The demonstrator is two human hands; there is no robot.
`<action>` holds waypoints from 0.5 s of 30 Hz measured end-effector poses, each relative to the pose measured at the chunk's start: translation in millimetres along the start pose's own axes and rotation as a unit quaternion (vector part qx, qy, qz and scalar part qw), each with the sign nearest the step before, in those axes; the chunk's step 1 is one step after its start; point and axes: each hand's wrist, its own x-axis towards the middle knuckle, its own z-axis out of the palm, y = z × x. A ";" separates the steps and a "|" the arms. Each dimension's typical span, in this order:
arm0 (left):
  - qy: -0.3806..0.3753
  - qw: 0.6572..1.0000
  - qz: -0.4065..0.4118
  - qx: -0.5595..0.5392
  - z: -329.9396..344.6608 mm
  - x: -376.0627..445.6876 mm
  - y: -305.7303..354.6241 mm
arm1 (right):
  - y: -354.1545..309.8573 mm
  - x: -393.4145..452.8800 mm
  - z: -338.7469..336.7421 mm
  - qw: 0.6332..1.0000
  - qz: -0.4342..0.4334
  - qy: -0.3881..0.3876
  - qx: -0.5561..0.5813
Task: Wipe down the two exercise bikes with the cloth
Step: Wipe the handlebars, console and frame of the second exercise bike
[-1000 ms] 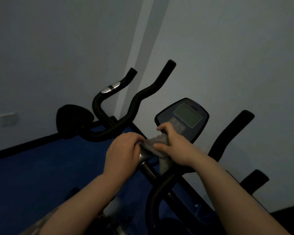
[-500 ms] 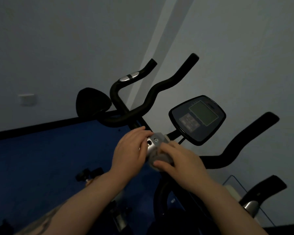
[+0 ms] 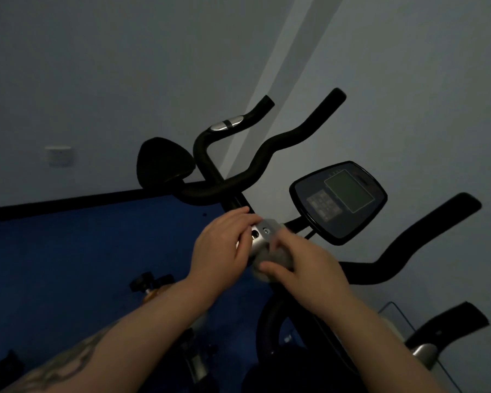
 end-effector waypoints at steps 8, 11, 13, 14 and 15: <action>0.004 1.000 0.003 -0.006 2.8 -1.1 -3.1 | 3.6 -14.9 3.9 0.997 0.023 0.071 -0.010; 0.013 1.000 0.003 0.000 4.6 -0.8 -3.0 | -7.1 -5.0 11.2 0.996 0.039 0.081 0.000; 0.013 1.000 0.005 0.000 3.7 -0.7 -3.8 | -3.4 -6.7 8.0 0.997 0.046 0.063 0.000; 0.011 1.000 0.005 -0.002 2.9 -0.7 -3.6 | 1.4 -8.7 3.9 0.998 0.050 0.044 0.003; 0.009 1.000 0.005 -0.003 2.0 -0.8 -3.0 | 4.7 -9.9 -0.7 0.998 0.055 0.026 0.002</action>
